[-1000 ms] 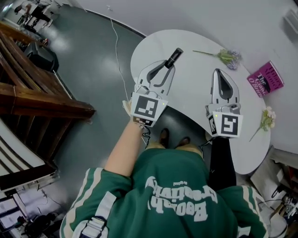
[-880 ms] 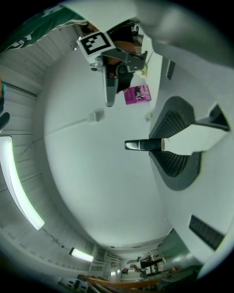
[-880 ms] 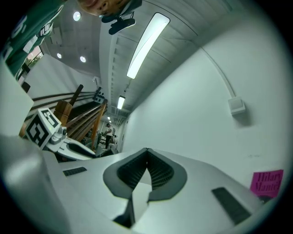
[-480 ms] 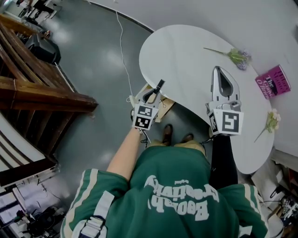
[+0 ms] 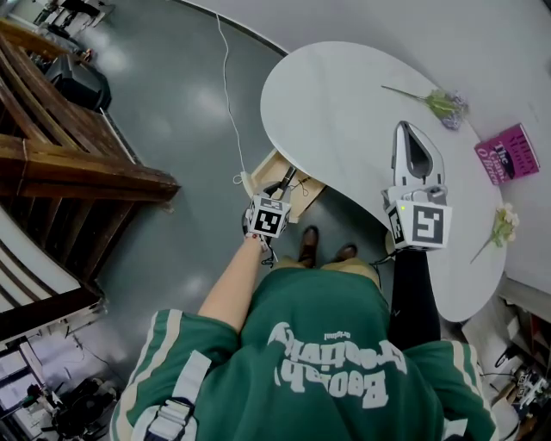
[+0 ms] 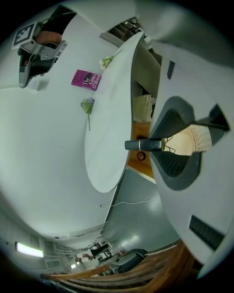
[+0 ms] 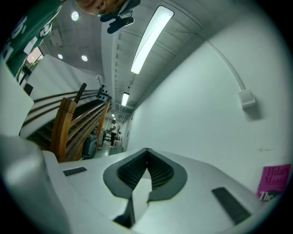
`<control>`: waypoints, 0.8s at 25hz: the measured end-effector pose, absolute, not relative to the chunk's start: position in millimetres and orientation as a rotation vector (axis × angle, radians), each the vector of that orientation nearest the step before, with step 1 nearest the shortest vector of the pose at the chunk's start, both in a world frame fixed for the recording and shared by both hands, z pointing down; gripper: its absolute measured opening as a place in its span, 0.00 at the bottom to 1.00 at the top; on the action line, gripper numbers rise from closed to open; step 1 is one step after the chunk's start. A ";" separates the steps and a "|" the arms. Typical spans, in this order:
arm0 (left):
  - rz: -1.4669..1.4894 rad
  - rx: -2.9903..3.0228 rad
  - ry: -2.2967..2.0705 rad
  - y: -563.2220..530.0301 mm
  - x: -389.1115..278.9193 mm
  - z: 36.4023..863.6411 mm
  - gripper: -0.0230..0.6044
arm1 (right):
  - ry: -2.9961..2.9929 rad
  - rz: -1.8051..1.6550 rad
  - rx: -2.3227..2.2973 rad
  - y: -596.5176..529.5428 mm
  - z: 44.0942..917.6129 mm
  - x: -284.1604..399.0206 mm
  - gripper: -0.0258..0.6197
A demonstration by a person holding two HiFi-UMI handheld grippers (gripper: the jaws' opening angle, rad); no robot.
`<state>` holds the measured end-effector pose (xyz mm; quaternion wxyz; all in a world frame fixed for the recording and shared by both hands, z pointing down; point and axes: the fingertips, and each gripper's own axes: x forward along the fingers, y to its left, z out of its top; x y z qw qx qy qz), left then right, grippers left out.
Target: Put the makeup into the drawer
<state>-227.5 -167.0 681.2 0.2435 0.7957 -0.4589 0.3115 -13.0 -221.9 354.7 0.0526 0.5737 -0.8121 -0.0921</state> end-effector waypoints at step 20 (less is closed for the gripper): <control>0.832 2.226 -1.265 -162.9 -227.2 678.3 0.29 | -2.471 -0.277 1.745 -214.3 354.9 -16.0 0.05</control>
